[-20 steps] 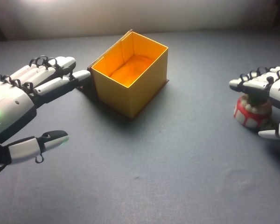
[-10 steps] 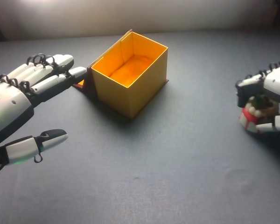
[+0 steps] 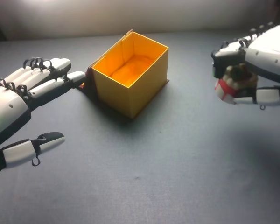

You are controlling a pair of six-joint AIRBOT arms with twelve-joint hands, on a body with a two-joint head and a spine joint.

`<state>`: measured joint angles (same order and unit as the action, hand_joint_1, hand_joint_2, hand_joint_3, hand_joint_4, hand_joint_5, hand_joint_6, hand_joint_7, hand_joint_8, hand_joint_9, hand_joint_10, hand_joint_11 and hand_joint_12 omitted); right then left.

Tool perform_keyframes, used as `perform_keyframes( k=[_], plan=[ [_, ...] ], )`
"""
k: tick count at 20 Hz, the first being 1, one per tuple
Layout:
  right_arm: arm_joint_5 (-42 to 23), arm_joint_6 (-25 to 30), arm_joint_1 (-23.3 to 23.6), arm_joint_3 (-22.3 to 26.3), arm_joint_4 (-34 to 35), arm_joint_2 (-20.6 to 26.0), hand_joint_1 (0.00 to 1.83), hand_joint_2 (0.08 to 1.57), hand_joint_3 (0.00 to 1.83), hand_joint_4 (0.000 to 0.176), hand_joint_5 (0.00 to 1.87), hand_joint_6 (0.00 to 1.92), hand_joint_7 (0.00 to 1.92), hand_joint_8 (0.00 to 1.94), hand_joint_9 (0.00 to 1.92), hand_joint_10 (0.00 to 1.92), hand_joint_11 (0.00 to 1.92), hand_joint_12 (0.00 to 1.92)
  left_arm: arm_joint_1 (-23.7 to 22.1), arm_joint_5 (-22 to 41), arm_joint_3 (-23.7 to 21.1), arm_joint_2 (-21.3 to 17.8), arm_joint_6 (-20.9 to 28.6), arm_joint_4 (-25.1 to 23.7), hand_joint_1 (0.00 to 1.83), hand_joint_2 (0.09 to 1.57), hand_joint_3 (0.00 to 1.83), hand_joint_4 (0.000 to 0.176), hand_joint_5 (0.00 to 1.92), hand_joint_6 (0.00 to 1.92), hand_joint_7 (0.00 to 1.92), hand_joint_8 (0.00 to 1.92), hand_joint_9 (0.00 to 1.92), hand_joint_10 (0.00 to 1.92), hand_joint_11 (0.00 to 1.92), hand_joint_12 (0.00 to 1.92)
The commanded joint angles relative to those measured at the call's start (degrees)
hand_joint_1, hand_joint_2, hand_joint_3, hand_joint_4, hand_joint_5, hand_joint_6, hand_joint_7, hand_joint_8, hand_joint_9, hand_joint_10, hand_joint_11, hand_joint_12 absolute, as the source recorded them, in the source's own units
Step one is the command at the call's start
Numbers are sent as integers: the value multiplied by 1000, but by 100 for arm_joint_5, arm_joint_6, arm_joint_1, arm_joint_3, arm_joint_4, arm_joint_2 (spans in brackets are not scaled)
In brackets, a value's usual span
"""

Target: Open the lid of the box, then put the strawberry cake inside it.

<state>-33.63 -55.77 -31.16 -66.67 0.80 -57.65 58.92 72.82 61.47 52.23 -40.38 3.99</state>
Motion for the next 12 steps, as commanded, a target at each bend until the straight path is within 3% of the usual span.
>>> perform_keyframes(
  k=[1,2,3,4,5,6,7,8,9,10,12],
  plan=[
    [-686,-2,146,-46,-20,-20,1224,1242,0,0,700,1296,854,1464,1087,1502,1090,1751,-22,739,-6,-52,24,70,781,1296,4,77,116,1,0,0,0,0,0,59],
    [-686,-2,247,-87,-77,-85,1324,1241,0,0,629,1322,743,1397,884,1551,967,1760,-20,739,-5,-50,24,80,771,1296,1,76,111,0,0,0,0,0,0,118],
    [-685,4,312,-116,-119,-129,1324,1241,0,0,629,1322,743,1397,884,1551,967,1760,-18,738,-5,-49,24,80,771,1296,1,76,111,0,0,0,0,0,0,118],
    [-684,34,383,-145,-183,-166,1333,1262,2,0,578,1371,674,1389,787,1628,824,1773,-16,738,-5,-48,24,80,783,1284,0,67,111,2,0,0,0,0,0,189],
    [-677,43,473,-177,-241,-230,1317,1306,5,0,504,1393,623,1533,685,1759,746,1874,-15,738,-5,-48,24,86,797,1279,0,61,112,2,0,0,0,0,0,236],
    [-670,43,544,-210,-279,-298,1209,1297,0,0,572,1388,740,1573,751,1663,800,1907,-6,740,-6,-47,24,100,800,1276,0,68,105,0,0,0,0,0,0,245],
    [-654,43,635,-263,-323,-394,1203,1277,0,0,614,1344,792,1537,802,1574,829,1878,9,755,-6,-46,24,125,816,1271,0,61,109,1,0,0,0,0,0,288],
    [-645,43,684,-303,-341,-458,1196,1284,0,0,602,1325,783,1585,833,1604,861,1911,19,767,-6,-45,25,143,840,1270,0,53,112,2,0,0,0,0,0,299],
    [-606,45,796,-381,-391,-579,1313,1262,0,0,608,1230,752,1464,787,1667,806,1866,27,772,-6,-39,26,155,847,1271,0,61,110,1,0,0,0,0,0,301],
    [-576,46,855,-418,-416,-633,1322,1280,4,0,568,1325,687,1474,707,1711,756,1865,27,771,-5,-35,27,155,876,1280,1,69,106,0,0,0,0,0,0,59],
    [-539,47,1015,-493,-472,-666,1325,1279,0,0,587,1434,677,1406,686,1670,592,1717,29,773,3,-16,29,164,849,1275,0,103,115,4,0,0,0,0,0,1]
  ],
)
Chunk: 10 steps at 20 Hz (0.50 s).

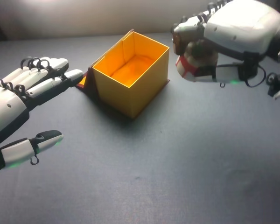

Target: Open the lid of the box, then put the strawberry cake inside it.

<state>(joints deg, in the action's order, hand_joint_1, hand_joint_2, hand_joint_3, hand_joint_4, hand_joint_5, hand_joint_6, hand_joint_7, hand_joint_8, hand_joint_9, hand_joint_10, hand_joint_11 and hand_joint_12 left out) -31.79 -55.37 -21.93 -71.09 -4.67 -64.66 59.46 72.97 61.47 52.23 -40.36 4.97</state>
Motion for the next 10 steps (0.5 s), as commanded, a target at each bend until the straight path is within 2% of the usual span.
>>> perform_keyframes(
  k=[1,2,3,4,5,6,7,8,9,10],
  plan=[
    [-716,8,154,-78,51,3,1335,1254,0,0,642,1389,702,1339,730,1605,611,1629,-25,759,9,-9,30,72,829,1276,0,114,109,1,0,0,0,0,0,0],
    [-695,8,222,-107,8,-38,1444,1214,0,0,732,1216,702,1234,768,1440,675,1801,-25,761,13,-5,31,75,809,1272,0,118,112,2,0,0,0,0,0,0],
    [-684,8,283,-135,-26,-80,1462,1219,4,0,720,1234,680,1259,750,1435,638,1875,-25,761,17,-5,31,77,824,1275,0,122,113,2,0,0,0,0,0,0],
    [-666,8,346,-168,-72,-124,1361,1236,4,0,716,1295,667,1344,745,1545,554,1718,-25,761,19,-5,33,78,848,1273,0,114,116,3,0,0,0,0,0,0],
    [-638,8,408,-197,-114,-170,1338,1259,3,0,637,1265,667,1456,728,1627,653,1757,-25,760,21,-4,37,78,864,1277,0,107,112,1,0,0,0,0,0,0],
    [-621,8,445,-229,-133,-210,1342,1251,0,0,622,1200,712,1451,782,1632,743,1778,-25,761,23,-2,39,78,872,1282,3,106,108,0,0,0,0,0,0,0],
    [-606,8,481,-268,-154,-258,1333,1267,3,0,581,1279,683,1472,738,1646,737,1772,-25,761,29,2,42,78,883,1279,1,101,112,2,0,0,0,0,0,0],
    [-590,8,519,-319,-162,-320,1235,1259,0,0,628,1284,801,1477,816,1460,808,1734,-25,762,35,7,46,81,877,1282,2,105,109,1,0,0,0,0,0,0],
    [-569,15,561,-372,-162,-383,1217,1254,0,0,644,1260,825,1488,872,1418,866,1718,-25,763,43,14,48,91,884,1281,1,102,109,1,0,0,0,0,0,0],
    [-536,54,624,-442,-211,-473,1324,1234,0,0,659,1156,776,1427,827,1558,811,1736,-25,766,56,27,58,92,862,1288,4,114,99,0,0,0,0,0,0,0]
  ],
)
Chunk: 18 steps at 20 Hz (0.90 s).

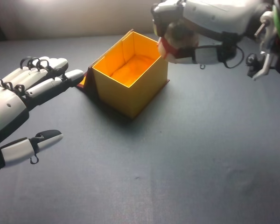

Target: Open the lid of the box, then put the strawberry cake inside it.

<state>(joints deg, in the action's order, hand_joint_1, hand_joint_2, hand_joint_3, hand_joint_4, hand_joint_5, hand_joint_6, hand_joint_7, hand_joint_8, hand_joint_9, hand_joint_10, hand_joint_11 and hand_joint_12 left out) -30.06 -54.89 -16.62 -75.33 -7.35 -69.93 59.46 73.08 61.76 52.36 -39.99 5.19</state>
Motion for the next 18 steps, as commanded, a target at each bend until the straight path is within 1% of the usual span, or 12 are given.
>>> perform_keyframes(
  k=[1,3,5,7,9,11,12,14,15,16,17,18],
  plan=[
    [-670,28,139,-66,16,1,1337,1241,2,0,672,1208,708,1435,771,1583,739,1708,-25,758,35,22,26,70,848,1293,5,123,89,0,0,0,0,0,0,0],
    [-576,29,245,-184,-16,-134,1347,1214,0,0,741,1266,730,1297,802,1481,711,1572,-25,769,52,42,37,78,819,1295,4,121,88,0,0,0,0,0,0,0],
    [-534,51,330,-339,-17,-305,1342,1231,2,0,665,1355,722,1313,786,1511,670,1552,-25,768,67,58,49,89,808,1302,6,111,84,0,0,0,0,0,0,0],
    [-428,128,411,-480,-23,-452,1343,1233,1,0,658,1334,711,1341,795,1520,698,1576,-24,767,80,66,69,94,801,1308,7,111,82,0,0,0,0,0,0,0],
    [-271,174,488,-679,-41,-678,1329,1266,2,0,646,1307,637,1476,716,1653,615,1710,-21,762,106,93,83,109,812,1312,6,112,73,0,0,0,0,0,0,0],
    [-168,175,521,-790,-41,-805,1328,1264,0,0,618,1390,663,1432,727,1586,614,1643,-21,763,145,144,115,111,843,1302,0,85,94,8,0,0,0,0,0,0],
    [-98,175,540,-857,-41,-891,1326,1268,1,0,592,1429,662,1431,727,1577,628,1607,-21,761,168,172,131,117,843,1301,0,81,97,9,0,0,0,0,0,0],
    [36,206,558,-1000,-36,-1055,1327,1262,0,0,638,1423,646,1413,732,1558,617,1551,-21,761,193,202,148,127,859,1292,0,90,103,9,0,0,0,0,0,0],
    [104,241,561,-1081,-36,-1145,1330,1252,0,0,668,1408,658,1383,741,1528,603,1515,-21,761,200,210,149,132,862,1293,0,87,100,7,0,0,0,0,0,0],
    [172,263,566,-1184,-33,-1250,1335,1242,0,0,672,1387,690,1357,757,1506,605,1509,-21,761,213,223,155,134,861,1295,0,91,97,6,0,0,0,0,0,0],
    [257,265,575,-1315,8,-1370,1335,1242,1,0,664,1388,683,1366,764,1510,600,1514,-21,761,235,249,173,140,862,1292,0,86,103,8,0,0,0,0,0,0],
    [289,265,575,-1361,32,-1409,1334,1247,1,0,655,1392,669,1389,763,1524,600,1555,-21,761,244,267,187,149,871,1288,0,94,107,8,0,0,0,0,0,0]
  ],
)
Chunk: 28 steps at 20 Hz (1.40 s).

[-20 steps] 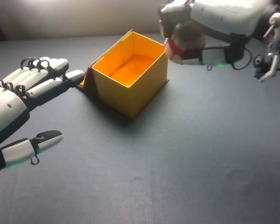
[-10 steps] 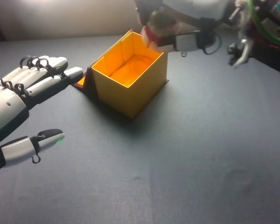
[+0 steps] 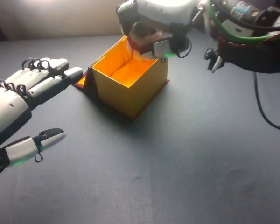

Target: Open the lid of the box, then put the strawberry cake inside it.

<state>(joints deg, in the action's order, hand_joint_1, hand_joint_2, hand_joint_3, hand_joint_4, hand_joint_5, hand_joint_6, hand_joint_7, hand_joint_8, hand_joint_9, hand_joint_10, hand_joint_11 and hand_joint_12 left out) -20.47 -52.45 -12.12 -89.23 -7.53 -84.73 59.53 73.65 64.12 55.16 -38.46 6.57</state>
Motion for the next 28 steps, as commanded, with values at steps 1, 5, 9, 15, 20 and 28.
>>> perform_keyframes(
  k=[1,5,9,15,20,28],
  plan=[
    [-585,20,124,-90,116,-23,1329,1262,2,0,609,1425,664,1422,732,1565,578,1574,-27,705,17,12,57,15,876,1289,0,92,105,7,0,0,0,0,0,0],
    [-421,25,124,-209,292,-45,811,1165,0,6,81,235,174,195,35,588,9,1372,-26,702,44,58,91,35,802,1298,2,121,93,4,0,0,0,0,41,24],
    [-421,57,122,-167,291,-42,674,1166,0,43,0,3,3,3,6,23,0,479,-26,740,39,61,91,62,908,1278,0,75,127,14,0,0,0,0,0,0],
    [-502,61,122,268,123,391,591,1171,5,18,0,0,0,0,0,0,0,0,16,833,-16,67,90,150,843,1282,0,96,103,1,0,0,0,0,0,0],
    [-1198,227,95,1032,-149,1243,382,1245,25,0,0,0,0,0,0,0,5,15,123,990,-116,2,80,251,838,1290,3,84,99,0,0,0,0,0,0,0],
    [-3030,289,-1004,2340,-183,2670,250,1321,20,0,0,0,0,0,0,0,0,0,446,1599,-318,-139,-22,575,659,1333,12,77,1,0,0,0,0,0,0,0]
  ],
)
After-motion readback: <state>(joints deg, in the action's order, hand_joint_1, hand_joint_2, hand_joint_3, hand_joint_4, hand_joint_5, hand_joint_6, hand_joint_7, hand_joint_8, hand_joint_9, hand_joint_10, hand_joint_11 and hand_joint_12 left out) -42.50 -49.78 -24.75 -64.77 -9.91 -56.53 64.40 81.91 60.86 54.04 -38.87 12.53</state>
